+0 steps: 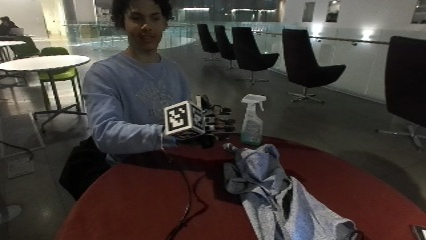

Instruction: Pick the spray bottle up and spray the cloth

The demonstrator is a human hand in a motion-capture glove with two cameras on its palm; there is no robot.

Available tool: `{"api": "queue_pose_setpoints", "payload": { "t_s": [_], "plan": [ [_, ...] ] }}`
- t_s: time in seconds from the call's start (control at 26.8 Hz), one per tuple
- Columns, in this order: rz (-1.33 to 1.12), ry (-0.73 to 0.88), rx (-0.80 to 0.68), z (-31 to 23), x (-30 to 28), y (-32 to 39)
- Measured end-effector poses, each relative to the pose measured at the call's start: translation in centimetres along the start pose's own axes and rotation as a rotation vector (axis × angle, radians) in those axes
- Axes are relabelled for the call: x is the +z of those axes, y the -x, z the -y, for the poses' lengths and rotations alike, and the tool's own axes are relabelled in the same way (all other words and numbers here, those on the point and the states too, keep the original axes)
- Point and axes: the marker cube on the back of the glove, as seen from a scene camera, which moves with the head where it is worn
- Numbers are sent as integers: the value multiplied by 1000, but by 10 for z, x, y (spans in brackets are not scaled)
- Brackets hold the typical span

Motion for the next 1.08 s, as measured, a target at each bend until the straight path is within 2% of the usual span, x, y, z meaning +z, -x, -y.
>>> {"api": "queue_pose_setpoints", "payload": {
  "t_s": [0.22,0.48,0.71,1.08],
  "plan": [
    [-162,-91,91,-57,-92,-36],
    [-358,-114,192,-117,-158,-72],
    [-446,-93,222,-143,-177,-85],
    [-480,-78,209,-143,-175,-84]
  ]
}}
